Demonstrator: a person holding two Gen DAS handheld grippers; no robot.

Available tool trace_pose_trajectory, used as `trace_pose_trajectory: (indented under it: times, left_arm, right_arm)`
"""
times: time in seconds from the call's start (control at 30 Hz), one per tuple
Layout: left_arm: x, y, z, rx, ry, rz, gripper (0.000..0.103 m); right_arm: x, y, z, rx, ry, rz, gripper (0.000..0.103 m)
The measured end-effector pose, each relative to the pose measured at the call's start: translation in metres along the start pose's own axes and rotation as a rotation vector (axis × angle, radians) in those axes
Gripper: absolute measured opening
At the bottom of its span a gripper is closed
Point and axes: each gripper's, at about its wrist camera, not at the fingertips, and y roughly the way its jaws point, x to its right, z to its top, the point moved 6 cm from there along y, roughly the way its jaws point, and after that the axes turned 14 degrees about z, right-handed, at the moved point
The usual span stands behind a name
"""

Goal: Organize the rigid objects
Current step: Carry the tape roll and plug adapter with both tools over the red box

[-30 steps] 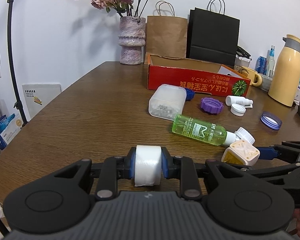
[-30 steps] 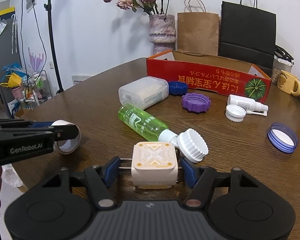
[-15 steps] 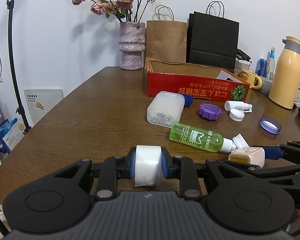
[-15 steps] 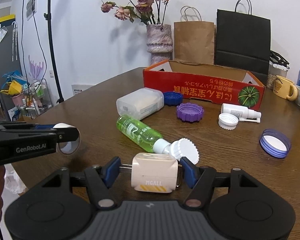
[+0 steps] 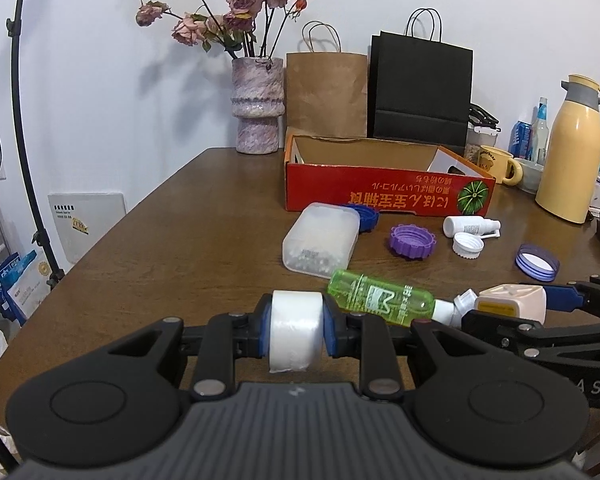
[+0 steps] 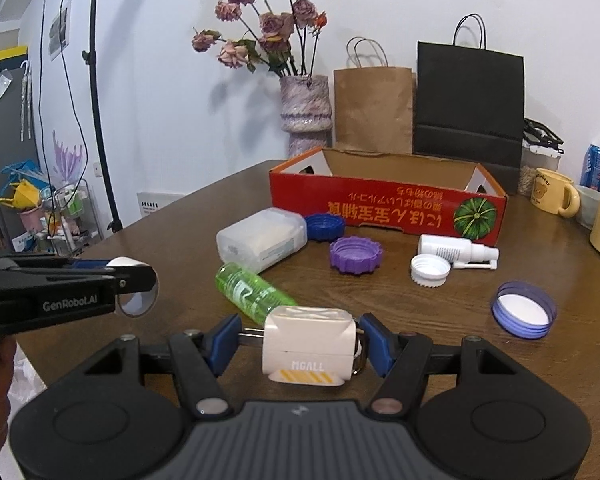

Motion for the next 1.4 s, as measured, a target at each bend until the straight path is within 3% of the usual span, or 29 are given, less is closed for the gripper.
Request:
trace_pose_trajectory:
  times: [0.7,1.4]
  left_arm:
    - [0.031,0.009,0.045,0.069,0.022,-0.011,0.026]
    - [0.062,0.047,0.096,0.115,0.004,-0.026,0.026]
  right_arm:
    - [0.034,-0.006,0.035,0.073,-0.003,-0.033,0.064]
    - [0.065,0.017,0.083,0.155,-0.027,-0.057,0.064]
